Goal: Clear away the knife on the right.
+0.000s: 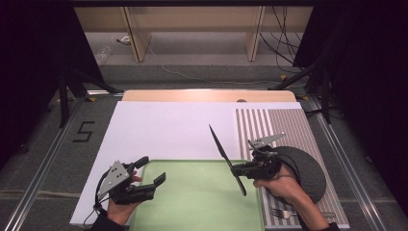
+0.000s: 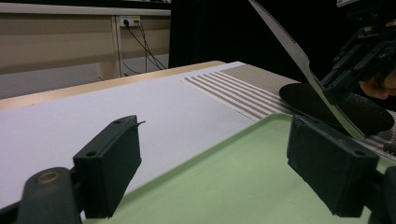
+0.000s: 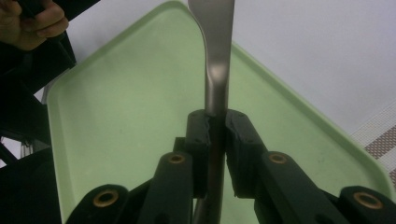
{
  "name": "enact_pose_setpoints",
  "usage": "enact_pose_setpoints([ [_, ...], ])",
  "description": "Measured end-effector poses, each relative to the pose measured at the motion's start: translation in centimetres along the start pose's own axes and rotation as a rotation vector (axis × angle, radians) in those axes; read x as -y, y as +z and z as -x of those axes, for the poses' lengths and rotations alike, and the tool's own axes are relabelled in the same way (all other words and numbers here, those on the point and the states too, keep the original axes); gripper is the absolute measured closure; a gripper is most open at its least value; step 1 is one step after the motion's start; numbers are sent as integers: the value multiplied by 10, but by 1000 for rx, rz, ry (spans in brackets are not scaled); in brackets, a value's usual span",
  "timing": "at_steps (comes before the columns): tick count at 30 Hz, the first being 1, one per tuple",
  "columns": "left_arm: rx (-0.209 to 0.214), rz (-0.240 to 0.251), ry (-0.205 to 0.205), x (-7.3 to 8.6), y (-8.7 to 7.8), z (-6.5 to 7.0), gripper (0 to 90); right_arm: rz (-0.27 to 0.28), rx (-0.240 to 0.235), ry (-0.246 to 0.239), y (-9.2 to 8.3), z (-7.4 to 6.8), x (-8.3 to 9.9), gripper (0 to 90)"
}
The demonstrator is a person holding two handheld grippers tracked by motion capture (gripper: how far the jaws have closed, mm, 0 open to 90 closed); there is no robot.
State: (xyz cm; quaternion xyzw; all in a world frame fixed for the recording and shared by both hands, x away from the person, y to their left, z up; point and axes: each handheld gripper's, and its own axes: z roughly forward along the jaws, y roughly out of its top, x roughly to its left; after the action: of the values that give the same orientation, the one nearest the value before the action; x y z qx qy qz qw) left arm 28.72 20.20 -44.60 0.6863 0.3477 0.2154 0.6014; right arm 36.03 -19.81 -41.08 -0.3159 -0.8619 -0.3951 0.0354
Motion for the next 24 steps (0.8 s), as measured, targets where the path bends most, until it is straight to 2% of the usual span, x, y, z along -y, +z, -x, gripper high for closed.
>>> enact_pose_setpoints([
  [12, -3, 0, 4, 0, 0, 0, 172, -33, -9, 1, 7, -14, 8, 803],
  [17, -4, 3, 5, 0, 0, 0, 172, -50, -28, 2, 11, -20, 12, 803],
  [24, -5, 2, 7, 0, 0, 0, 172, -108, -34, -1, 21, -28, 17, 803],
])
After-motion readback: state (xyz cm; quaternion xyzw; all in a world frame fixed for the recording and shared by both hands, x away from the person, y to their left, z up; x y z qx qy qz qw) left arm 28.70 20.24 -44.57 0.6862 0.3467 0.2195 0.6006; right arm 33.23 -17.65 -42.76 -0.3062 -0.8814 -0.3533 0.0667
